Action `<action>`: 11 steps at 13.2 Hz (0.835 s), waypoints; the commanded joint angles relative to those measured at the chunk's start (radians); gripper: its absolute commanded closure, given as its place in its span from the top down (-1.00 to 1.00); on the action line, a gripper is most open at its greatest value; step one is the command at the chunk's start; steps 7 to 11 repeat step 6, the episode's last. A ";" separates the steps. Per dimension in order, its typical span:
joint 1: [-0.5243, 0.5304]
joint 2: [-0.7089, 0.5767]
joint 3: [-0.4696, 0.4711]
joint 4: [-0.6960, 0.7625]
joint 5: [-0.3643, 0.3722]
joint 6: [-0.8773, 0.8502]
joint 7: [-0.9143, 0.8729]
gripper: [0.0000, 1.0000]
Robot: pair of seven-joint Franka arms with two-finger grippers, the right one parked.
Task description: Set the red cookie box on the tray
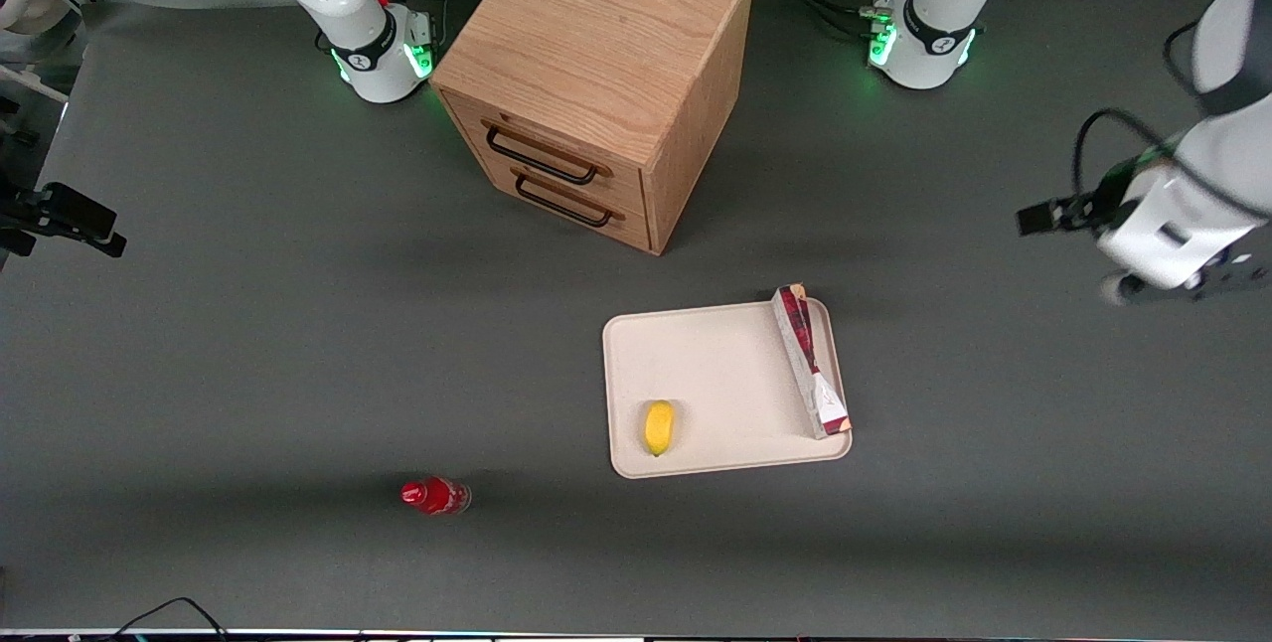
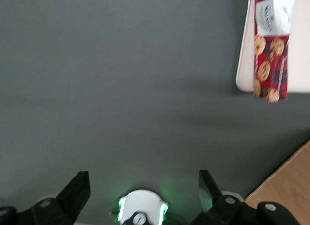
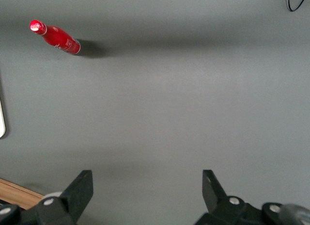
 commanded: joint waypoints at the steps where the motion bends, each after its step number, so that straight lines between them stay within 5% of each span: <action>1: -0.014 -0.185 0.053 -0.161 -0.025 0.015 0.053 1.00; 3: -0.014 -0.293 0.060 -0.235 -0.025 0.018 0.053 1.00; 11: -0.017 -0.287 0.059 -0.202 -0.025 -0.005 0.055 1.00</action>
